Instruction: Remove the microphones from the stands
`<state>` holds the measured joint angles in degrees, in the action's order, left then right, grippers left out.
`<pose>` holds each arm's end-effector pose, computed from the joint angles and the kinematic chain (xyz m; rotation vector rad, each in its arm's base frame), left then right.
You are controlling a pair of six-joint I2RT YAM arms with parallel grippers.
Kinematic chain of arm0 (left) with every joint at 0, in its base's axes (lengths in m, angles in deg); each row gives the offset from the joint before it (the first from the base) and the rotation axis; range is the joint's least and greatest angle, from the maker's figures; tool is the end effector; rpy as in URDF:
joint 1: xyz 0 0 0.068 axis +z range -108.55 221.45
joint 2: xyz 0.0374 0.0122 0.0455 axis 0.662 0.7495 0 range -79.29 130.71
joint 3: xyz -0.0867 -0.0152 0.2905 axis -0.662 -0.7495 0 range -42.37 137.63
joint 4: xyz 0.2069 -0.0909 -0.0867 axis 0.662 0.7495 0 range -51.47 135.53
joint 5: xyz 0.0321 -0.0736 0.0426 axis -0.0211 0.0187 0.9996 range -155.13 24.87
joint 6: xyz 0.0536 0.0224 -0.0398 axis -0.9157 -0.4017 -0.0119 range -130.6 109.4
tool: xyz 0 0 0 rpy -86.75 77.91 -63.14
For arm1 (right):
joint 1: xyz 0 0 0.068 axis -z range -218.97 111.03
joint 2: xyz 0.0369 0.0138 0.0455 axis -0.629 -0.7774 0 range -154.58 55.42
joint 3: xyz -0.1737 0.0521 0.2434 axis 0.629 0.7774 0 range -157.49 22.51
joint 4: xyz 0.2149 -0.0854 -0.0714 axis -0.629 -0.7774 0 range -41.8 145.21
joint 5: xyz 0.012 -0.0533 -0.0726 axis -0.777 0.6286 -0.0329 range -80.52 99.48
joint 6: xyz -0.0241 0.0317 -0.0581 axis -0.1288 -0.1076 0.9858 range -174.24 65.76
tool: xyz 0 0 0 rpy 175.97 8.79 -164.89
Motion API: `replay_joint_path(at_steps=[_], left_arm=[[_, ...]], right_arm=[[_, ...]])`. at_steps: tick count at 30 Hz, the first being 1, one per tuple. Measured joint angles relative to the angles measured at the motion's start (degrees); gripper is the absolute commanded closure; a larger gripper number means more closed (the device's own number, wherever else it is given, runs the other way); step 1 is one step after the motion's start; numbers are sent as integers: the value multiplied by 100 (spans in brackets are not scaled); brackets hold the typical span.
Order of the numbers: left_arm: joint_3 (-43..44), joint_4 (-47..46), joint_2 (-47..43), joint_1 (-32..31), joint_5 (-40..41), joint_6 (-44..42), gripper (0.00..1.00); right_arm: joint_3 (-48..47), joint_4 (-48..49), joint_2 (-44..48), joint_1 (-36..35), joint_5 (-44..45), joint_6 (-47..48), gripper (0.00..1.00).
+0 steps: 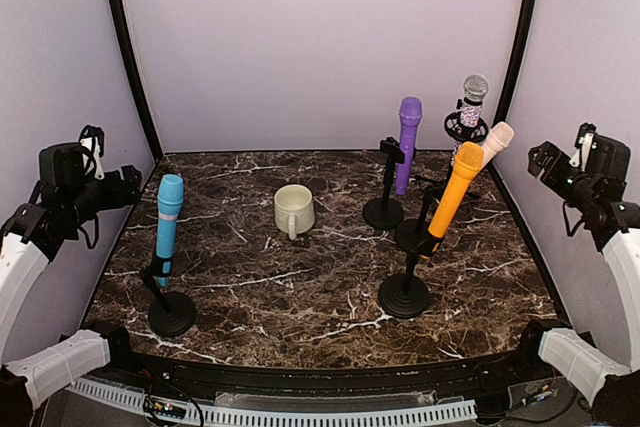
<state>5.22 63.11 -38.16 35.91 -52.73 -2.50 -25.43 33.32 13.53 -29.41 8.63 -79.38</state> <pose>0.1376 -0.0009 0.3524 -0.1894 1.8699 0.0406 0.1412 -0.0228 0.3582 0.5425 1.7707 0.2032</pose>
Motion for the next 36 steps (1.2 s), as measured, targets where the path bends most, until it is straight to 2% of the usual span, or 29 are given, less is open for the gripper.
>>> replay_joint_path(at_steps=[9, 13, 19, 21, 27, 32, 36], left_arm=[[815, 833, 376, 0, -24, 120, 2], [1180, 1178, 420, 2, -280, 201, 4], [2194, 1808, 584, 2, -1412, 157, 7], [2422, 1974, 612, 0, -2022, 129, 8], [2398, 2448, 457, -4, -3554, -98, 8], [2227, 2702, 308, -76, -4052, -380, 7], [1993, 2833, 251, -234, -4089, -702, 7]], right_arm=[[-372, -223, -201, 0, -83, 0, 1], [-573, -306, -238, 0, -177, 22, 1], [-754, -422, -179, 0, -341, 109, 1], [-765, -452, -162, 0, -417, 136, 1], [-1012, -577, -227, 0, -745, 352, 1], [-1480, -693, -212, 0, -1040, 501, 1], [-1757, -691, -186, 0, -1263, 544, 1]])
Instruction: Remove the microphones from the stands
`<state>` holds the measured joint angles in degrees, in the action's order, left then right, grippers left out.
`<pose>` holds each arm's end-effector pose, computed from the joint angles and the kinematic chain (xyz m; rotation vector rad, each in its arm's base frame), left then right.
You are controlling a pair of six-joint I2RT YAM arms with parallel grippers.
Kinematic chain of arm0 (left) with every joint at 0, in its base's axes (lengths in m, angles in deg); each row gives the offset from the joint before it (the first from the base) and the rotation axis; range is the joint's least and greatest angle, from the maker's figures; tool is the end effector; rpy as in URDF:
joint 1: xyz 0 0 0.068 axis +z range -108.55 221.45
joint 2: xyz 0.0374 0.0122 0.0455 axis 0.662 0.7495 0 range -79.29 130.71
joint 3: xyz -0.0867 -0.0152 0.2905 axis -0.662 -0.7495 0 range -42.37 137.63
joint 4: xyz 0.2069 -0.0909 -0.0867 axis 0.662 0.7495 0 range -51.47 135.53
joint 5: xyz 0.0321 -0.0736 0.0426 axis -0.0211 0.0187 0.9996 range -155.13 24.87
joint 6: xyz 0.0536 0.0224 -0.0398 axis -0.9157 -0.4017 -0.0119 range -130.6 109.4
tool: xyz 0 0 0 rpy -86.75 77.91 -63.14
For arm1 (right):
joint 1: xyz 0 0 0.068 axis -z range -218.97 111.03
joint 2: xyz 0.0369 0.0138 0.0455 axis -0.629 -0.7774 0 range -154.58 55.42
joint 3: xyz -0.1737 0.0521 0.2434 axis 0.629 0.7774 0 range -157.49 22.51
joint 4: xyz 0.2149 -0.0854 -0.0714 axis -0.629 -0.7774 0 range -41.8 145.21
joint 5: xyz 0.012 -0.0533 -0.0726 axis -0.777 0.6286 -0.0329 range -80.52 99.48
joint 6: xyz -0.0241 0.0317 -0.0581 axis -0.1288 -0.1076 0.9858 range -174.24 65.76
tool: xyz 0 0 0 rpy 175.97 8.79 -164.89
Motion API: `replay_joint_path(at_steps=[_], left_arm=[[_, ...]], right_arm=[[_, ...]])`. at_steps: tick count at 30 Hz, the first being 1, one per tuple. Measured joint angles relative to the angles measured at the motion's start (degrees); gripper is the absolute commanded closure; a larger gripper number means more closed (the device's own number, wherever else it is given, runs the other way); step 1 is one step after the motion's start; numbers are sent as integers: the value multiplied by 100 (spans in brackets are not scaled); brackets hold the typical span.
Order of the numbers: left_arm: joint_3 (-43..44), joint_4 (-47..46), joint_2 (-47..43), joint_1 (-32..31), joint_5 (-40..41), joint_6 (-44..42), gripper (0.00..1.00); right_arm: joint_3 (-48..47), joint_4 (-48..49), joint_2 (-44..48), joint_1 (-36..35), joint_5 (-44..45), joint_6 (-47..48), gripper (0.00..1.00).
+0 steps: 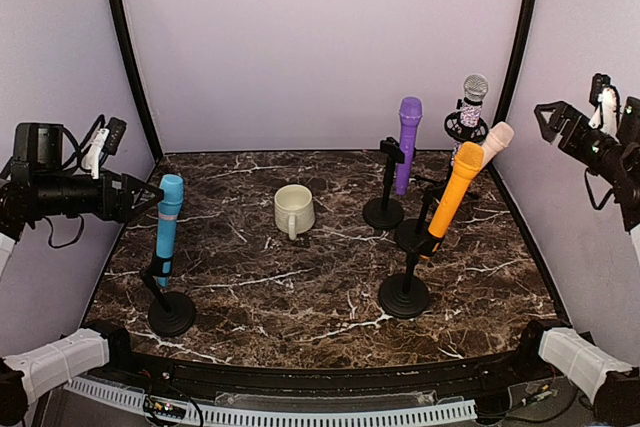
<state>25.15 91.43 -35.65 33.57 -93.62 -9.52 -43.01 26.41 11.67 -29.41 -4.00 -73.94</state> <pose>0.0910 -0.0403 0.4027 0.4261 2.0215 -0.6113 0.1219 -0.0068 0.4408 0.2564 1.6815 0.3312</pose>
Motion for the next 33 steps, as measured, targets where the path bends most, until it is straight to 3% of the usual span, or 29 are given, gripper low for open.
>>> replay_joint_path(at_steps=[8, 13, 21, 29, 33], left_arm=[[-389, -125, 50, -249, 219, -555, 18], [-627, -313, 96, -444, 404, -800, 35], [-997, -715, 146, -621, 529, -1034, 46], [-1320, -1005, 24, -715, 562, -1213, 49], [-1338, -1084, 0, -745, 621, -1279, 59]], right_arm=[[-236, -133, -133, 0, -743, 247, 1], [-527, -321, -258, 0, -962, 498, 1], [-549, -341, -210, 0, -1080, 570, 1], [-415, -304, -212, 0, -1078, 575, 1], [-358, -286, -240, 0, -1080, 573, 1]])
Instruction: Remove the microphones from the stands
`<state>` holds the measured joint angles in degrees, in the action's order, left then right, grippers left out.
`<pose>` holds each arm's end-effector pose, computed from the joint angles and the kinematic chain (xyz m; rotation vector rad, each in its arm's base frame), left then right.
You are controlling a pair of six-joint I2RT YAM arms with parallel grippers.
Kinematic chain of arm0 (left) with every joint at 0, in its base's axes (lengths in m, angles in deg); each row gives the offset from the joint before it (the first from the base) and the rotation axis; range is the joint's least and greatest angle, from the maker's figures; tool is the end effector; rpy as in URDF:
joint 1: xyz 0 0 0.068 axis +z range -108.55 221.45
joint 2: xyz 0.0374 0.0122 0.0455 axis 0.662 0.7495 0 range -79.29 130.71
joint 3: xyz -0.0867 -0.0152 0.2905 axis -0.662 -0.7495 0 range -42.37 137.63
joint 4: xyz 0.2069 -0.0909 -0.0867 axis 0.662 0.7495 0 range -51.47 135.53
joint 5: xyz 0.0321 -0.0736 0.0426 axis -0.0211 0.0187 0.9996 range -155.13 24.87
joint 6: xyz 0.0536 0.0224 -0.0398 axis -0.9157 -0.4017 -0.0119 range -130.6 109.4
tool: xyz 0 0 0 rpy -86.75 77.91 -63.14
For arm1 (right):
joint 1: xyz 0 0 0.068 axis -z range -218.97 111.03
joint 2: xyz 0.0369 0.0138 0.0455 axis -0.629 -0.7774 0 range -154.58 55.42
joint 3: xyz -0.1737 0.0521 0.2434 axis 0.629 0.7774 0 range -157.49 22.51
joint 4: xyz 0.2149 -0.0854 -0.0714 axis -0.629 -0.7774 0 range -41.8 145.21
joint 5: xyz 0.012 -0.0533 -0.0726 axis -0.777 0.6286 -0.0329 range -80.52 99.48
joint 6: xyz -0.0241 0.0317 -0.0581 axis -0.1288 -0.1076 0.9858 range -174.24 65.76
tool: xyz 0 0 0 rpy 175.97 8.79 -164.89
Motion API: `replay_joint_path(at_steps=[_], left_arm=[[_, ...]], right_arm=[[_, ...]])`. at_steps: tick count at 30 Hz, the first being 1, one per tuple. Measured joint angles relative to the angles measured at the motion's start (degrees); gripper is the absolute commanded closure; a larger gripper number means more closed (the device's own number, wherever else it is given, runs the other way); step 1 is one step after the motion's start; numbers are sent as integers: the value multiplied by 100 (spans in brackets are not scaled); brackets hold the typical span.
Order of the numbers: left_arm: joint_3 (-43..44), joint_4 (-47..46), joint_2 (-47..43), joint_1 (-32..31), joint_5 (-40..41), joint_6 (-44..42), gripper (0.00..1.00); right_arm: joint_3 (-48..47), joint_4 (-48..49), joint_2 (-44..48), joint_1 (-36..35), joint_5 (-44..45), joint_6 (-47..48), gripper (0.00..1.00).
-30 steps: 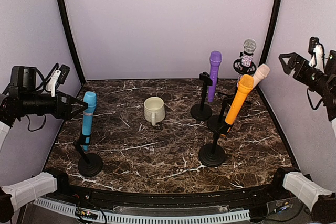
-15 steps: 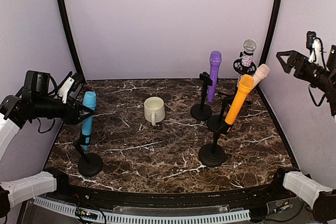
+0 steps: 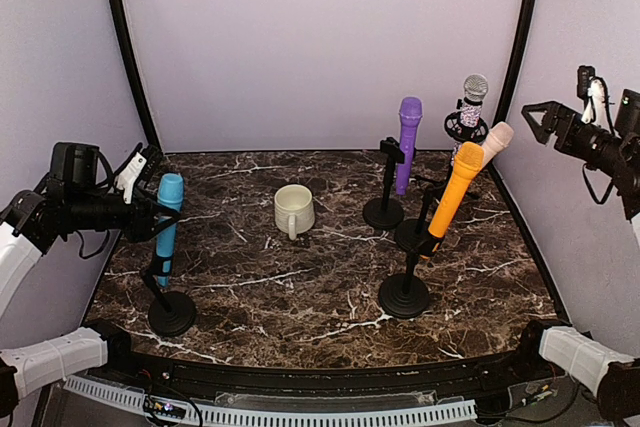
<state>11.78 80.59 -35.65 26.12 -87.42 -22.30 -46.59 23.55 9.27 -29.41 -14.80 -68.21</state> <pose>0.1138 -0.0538 0.3509 0.7141 1.9830 -0.4498 0.1254 0.0030 0.4501 0.0394 1.7268 0.4211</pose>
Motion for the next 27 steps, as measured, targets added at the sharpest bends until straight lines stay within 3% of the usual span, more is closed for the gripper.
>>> replay_joint_path(at_steps=[14, 27], left_arm=[[-20, -44, -7, -179, 13, -146, 98], [863, -212, 890, -745, -557, -28, 100]], right_arm=[[85, 164, -26, 0, -114, 13, 1], [-151, 295, 4, 0, -219, -15, 2]])
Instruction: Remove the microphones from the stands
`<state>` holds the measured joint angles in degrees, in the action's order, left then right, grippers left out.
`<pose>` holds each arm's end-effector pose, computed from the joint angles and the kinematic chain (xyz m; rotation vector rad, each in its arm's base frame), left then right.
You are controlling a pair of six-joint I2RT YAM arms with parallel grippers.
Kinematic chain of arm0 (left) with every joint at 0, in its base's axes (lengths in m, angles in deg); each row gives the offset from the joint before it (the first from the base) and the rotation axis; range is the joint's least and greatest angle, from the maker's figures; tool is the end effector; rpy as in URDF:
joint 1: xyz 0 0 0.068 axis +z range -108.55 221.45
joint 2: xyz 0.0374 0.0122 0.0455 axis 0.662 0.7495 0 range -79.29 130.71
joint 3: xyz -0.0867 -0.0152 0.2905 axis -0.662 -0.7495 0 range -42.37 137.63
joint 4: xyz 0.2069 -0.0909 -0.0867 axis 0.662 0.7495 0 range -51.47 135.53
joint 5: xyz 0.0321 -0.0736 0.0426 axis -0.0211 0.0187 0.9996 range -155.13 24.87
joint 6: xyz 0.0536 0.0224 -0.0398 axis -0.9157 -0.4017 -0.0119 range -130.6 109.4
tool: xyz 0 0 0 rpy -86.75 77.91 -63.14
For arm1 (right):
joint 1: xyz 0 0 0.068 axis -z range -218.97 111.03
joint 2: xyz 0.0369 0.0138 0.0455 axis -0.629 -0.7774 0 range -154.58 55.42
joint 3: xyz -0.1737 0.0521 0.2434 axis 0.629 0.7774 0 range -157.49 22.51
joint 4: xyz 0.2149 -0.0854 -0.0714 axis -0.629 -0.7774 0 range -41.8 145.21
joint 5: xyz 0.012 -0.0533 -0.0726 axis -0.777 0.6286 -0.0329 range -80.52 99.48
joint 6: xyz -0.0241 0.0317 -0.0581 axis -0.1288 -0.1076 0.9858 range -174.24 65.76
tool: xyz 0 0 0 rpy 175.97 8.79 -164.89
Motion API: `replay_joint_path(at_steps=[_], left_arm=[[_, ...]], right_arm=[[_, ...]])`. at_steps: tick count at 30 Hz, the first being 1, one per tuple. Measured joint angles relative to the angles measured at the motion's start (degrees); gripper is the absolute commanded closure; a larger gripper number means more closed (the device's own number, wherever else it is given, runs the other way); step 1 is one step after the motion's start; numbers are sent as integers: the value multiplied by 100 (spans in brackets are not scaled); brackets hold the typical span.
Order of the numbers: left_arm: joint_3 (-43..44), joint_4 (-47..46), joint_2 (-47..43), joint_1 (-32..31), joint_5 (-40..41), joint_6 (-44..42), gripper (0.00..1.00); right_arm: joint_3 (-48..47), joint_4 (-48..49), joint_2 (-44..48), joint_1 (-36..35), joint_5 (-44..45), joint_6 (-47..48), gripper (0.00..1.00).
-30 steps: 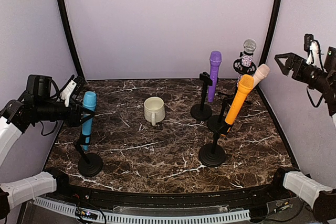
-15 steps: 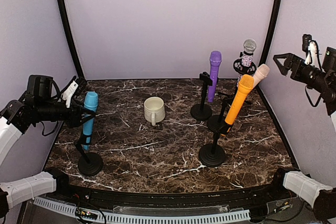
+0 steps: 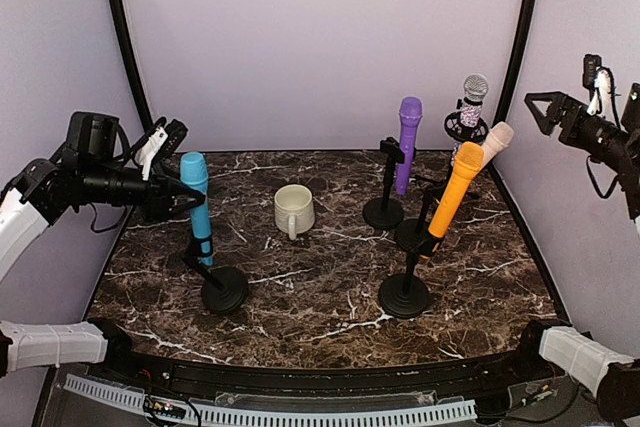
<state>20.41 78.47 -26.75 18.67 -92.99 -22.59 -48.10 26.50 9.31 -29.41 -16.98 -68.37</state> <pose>0.1358 -0.0862 0.3852 0.8989 1.8776 -0.6215 0.1219 0.0056 0.4648 -0.0136 1.6546 0.4395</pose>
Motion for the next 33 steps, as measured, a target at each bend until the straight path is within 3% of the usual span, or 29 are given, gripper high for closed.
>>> replay_joint_path(at_steps=[15, 24, 28, 33], left_arm=[[859, -691, 1510, -2055, 555, -111, 100], [1438, -774, 2334, -2640, 957, -385, 100], [1567, -850, 2583, -2796, 992, -428, 88], [1567, -984, 2677, -2907, 992, -424, 63]], right_arm=[[-179, 328, 118, 0, -44, -256, 3], [-166, 352, 208, 0, -127, -321, 4], [-136, 367, 238, -9, -251, -459, 4], [-136, 411, 216, -74, -391, -807, 4]])
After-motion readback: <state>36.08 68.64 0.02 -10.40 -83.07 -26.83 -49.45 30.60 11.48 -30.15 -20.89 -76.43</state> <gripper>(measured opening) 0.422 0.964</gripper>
